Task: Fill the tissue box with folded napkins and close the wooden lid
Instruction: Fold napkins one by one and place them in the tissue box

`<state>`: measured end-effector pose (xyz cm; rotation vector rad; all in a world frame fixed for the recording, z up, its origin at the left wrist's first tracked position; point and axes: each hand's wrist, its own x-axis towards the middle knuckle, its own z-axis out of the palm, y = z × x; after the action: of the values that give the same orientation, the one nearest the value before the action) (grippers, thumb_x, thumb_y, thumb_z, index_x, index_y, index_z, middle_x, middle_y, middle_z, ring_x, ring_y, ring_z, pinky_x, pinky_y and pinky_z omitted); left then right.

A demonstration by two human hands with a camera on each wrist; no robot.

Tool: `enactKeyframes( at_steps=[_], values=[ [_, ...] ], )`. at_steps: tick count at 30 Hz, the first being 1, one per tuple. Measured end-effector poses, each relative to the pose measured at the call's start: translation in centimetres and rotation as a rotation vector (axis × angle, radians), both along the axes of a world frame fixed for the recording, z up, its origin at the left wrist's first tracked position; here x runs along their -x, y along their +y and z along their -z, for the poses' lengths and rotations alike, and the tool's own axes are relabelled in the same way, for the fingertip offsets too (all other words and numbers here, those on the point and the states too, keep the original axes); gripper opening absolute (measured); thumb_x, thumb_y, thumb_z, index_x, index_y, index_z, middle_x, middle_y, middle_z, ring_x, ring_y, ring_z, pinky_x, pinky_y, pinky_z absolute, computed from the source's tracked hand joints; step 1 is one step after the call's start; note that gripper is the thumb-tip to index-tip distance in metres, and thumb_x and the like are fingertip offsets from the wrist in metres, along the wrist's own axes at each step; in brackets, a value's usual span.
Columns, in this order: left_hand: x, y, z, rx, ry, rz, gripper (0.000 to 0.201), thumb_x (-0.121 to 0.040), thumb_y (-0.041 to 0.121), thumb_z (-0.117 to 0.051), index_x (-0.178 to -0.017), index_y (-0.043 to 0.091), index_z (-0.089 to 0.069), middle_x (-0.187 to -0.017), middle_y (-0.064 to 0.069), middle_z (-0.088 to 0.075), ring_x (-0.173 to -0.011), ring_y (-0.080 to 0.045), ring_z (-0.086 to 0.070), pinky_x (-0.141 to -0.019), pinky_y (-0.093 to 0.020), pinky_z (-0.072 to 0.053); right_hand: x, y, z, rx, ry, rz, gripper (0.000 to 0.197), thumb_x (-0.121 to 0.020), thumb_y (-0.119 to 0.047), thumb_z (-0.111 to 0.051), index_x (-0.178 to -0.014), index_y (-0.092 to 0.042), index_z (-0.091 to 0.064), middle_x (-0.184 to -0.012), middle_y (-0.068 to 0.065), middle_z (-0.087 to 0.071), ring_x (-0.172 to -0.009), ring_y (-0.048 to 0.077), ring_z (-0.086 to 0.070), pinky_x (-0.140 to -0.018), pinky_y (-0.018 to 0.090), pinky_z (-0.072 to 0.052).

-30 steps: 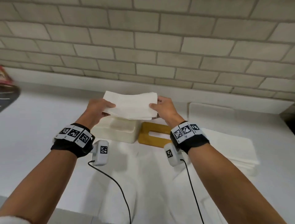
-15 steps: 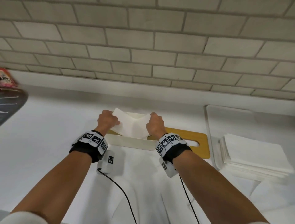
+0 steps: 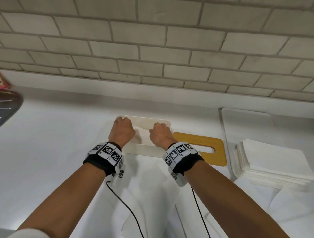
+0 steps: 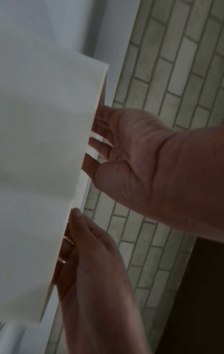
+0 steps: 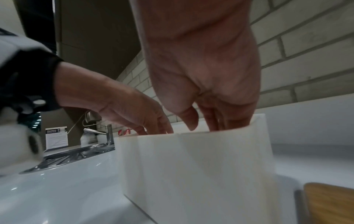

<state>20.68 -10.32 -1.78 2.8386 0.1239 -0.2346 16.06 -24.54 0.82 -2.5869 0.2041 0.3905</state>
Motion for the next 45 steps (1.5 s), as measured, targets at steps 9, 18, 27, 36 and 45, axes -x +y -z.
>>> enactKeyframes(
  at_steps=[9,18,27,36,45],
  values=[
    [-0.1,-0.3,0.6,-0.065,0.356,0.102,0.029,-0.092,0.025,-0.049,-0.108,0.004,-0.058,-0.116,-0.012,-0.065,-0.102,-0.029,-0.063,-0.082,-0.033,-0.047,-0.2,1.4,0.0,0.116,0.226,-0.178,0.043,-0.100,-0.010,-0.023,-0.140,-0.009,-0.038,-0.134,0.018,-0.049,-0.122,0.038,-0.048,-0.098,0.048,-0.043],
    [3.7,1.6,-4.6,0.430,-0.014,0.028,0.027,-0.092,0.024,-0.060,-0.111,0.009,-0.071,-0.123,-0.007,-0.065,-0.115,-0.026,-0.060,-0.097,-0.030,-0.043,2.6,-2.2,-2.7,-0.178,-0.175,-0.048,0.051,-0.102,-0.043,-0.026,-0.107,-0.007,-0.061,-0.122,0.019,-0.061,-0.115,0.037,-0.051,-0.096,0.040,-0.039],
    [12.8,-0.7,-2.2,0.588,0.386,-0.075,0.025,-0.088,0.018,-0.066,-0.100,-0.004,-0.068,-0.096,-0.018,-0.071,-0.084,-0.029,-0.068,-0.082,-0.037,-0.057,10.6,-8.4,0.4,-0.273,0.078,0.151,0.035,-0.098,-0.027,-0.043,-0.083,-0.004,-0.065,-0.082,0.016,-0.070,-0.073,0.029,-0.063,-0.070,0.040,-0.057],
    [17.4,-4.4,3.3,0.049,0.420,-0.112,0.086,-0.075,0.049,-0.072,-0.139,0.005,-0.034,-0.140,-0.013,-0.042,-0.132,-0.033,-0.039,-0.106,-0.043,-0.038,16.5,-6.9,4.4,-0.337,0.508,0.079,0.033,-0.098,-0.018,-0.042,-0.108,0.008,-0.059,-0.094,0.023,-0.073,-0.083,0.038,-0.073,-0.074,0.044,-0.062],
    [20.6,-6.1,4.2,-0.151,0.292,-0.069,0.079,-0.070,0.055,-0.074,-0.127,0.008,-0.047,-0.129,-0.007,-0.042,-0.125,-0.026,-0.040,-0.096,-0.043,-0.037,17.3,-6.8,5.1,-0.410,0.449,0.157,0.029,-0.096,-0.015,-0.044,-0.110,0.007,-0.058,-0.089,0.021,-0.068,-0.065,0.026,-0.065,-0.060,0.032,-0.059]
  ],
)
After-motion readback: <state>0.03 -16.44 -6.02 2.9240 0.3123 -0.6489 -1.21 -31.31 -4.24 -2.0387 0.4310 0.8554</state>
